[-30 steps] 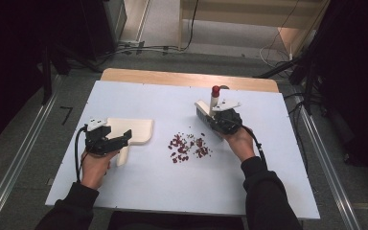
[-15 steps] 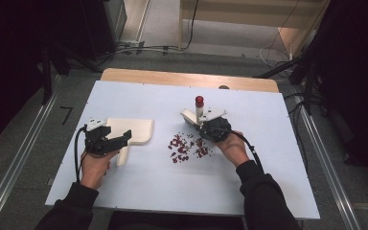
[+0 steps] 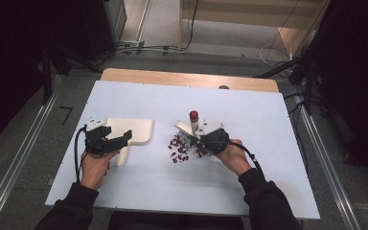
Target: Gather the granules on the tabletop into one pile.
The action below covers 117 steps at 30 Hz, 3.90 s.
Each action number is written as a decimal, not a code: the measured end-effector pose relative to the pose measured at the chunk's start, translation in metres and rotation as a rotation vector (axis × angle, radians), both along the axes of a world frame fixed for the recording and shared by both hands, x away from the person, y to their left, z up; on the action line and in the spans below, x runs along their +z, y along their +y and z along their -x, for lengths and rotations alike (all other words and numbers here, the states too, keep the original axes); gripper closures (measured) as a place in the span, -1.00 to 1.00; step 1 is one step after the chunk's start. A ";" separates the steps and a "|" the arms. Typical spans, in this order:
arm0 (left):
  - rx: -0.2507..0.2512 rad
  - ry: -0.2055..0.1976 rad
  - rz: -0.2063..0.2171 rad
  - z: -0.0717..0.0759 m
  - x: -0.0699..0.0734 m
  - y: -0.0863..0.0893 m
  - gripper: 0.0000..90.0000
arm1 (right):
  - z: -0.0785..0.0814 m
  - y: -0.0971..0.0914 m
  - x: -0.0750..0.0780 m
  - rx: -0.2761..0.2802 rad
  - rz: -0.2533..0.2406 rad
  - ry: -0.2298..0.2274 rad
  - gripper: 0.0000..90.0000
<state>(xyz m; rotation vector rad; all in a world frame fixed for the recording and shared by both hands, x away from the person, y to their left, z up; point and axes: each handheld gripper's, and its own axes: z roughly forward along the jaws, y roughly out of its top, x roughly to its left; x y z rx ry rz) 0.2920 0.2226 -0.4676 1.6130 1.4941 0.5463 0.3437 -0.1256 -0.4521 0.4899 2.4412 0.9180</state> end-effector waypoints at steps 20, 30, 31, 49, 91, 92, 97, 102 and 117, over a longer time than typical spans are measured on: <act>0.010 0.001 0.005 0.000 -0.001 0.002 -0.61 | -0.002 -0.014 0.020 0.179 -0.191 0.258 0.43; 0.008 0.004 0.004 -0.001 -0.001 0.003 -0.61 | -0.002 -0.006 0.011 0.322 -0.151 0.401 0.43; 0.007 0.006 0.003 -0.001 -0.001 0.004 -0.61 | -0.002 -0.005 0.010 0.337 -0.143 0.414 0.42; 0.005 0.009 0.007 -0.001 -0.002 0.004 -0.61 | -0.023 -0.006 0.005 0.307 -0.129 0.426 0.42; 0.009 0.012 0.024 -0.001 -0.003 0.009 -0.61 | -0.021 0.040 0.000 -0.269 -0.525 0.447 0.42; 0.009 0.012 0.023 -0.001 -0.003 0.009 -0.61 | -0.021 0.043 -0.002 -0.288 -0.533 0.457 0.42; 0.007 0.011 0.024 0.000 -0.003 0.009 -0.61 | -0.021 0.048 -0.010 -0.382 -0.576 0.523 0.42; 0.005 0.013 0.023 0.000 -0.003 0.008 -0.61 | -0.020 0.049 -0.015 -0.435 -0.552 0.509 0.42; 0.005 0.018 0.022 -0.001 -0.003 0.008 -0.61 | -0.021 0.018 -0.017 -0.527 -0.561 0.480 0.42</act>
